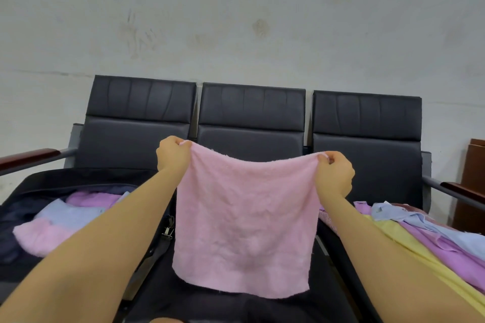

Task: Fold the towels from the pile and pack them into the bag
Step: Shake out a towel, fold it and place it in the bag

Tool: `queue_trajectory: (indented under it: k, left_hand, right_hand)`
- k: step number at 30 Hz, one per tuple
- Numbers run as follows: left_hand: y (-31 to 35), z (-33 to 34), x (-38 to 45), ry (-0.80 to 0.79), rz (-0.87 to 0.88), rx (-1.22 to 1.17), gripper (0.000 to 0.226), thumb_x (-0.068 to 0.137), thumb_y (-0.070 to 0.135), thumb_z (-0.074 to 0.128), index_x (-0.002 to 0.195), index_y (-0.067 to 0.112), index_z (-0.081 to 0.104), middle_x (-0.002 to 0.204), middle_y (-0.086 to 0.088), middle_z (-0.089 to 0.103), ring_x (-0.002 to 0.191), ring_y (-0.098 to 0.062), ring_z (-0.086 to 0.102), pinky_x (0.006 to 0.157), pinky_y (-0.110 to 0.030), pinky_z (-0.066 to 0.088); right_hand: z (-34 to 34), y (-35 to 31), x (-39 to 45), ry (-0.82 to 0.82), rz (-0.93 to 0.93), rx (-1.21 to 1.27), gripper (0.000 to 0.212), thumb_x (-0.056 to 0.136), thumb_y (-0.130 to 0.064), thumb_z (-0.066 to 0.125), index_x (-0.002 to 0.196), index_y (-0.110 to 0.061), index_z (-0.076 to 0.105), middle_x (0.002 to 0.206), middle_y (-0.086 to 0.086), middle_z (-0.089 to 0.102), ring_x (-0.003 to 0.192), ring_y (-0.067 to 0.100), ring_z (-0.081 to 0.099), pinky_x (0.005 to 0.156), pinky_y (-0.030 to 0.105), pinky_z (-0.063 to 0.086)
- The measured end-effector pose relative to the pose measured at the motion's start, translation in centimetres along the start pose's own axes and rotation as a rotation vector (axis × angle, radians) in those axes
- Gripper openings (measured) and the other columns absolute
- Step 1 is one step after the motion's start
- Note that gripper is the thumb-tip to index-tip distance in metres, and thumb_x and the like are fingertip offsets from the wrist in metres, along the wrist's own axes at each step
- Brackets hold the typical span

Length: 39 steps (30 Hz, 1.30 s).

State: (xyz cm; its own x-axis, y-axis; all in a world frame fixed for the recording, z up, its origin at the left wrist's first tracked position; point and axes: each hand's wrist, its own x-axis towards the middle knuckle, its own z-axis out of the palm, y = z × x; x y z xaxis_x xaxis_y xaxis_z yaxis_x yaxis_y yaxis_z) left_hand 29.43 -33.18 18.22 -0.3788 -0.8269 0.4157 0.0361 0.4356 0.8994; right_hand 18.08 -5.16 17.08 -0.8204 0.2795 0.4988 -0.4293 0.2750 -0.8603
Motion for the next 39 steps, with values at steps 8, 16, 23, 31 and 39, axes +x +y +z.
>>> queue_trajectory:
  k: [8,16,23,31,39]
  left_hand:
    - [-4.0,0.1,-1.1,0.006,-0.063,-0.007,0.013,0.088,0.019,0.055,0.089,0.007,0.058,0.088,-0.010,0.063,0.085,-0.031,0.061,0.078,-0.040,0.049]
    - [-7.6,3.3,-0.8,-0.050,-0.036,0.130,0.014,0.092,0.018,0.046,0.092,0.006,0.053,0.082,-0.004,0.054,0.076,-0.024,0.047,0.067,-0.033,0.038]
    - [-11.6,9.4,1.4,-0.136,-0.094,0.207,0.012,0.097,0.018,0.041,0.090,0.009,0.045,0.085,-0.007,0.052,0.077,-0.024,0.048,0.063,-0.032,0.036]
    - [-8.7,14.1,5.5,-0.110,0.004,-0.077,0.010,0.101,0.023,0.033,0.098,0.014,0.036,0.076,0.002,0.042,0.065,-0.014,0.040,0.057,-0.030,0.033]
    - [-7.3,12.2,2.9,0.070,0.001,-0.148,0.011,0.102,0.031,0.028,0.097,0.025,0.035,0.077,0.000,0.049,0.083,-0.021,0.046,0.068,-0.033,0.034]
  right_hand:
    - [1.1,2.9,-0.4,-0.028,0.064,0.000,0.023,0.097,-0.024,0.048,0.099,-0.006,0.061,0.089,0.008,0.060,0.081,0.025,0.057,0.070,0.033,0.041]
    - [3.6,7.0,1.0,-0.114,0.066,-0.092,0.017,0.098,-0.019,0.043,0.093,-0.009,0.055,0.094,0.016,0.061,0.087,0.029,0.058,0.071,0.034,0.041]
    - [8.1,11.2,3.6,-0.206,0.152,-0.236,0.017,0.100,-0.019,0.038,0.102,-0.008,0.051,0.102,0.017,0.057,0.092,0.030,0.055,0.074,0.035,0.041]
    - [12.6,9.8,7.4,-0.073,0.042,0.191,0.012,0.102,-0.018,0.033,0.095,-0.014,0.043,0.092,0.004,0.052,0.076,0.010,0.046,0.069,0.024,0.039]
    - [11.3,8.7,5.5,-0.036,0.029,0.281,0.009,0.104,-0.023,0.034,0.106,-0.020,0.043,0.105,0.002,0.056,0.098,0.018,0.056,0.085,0.033,0.047]
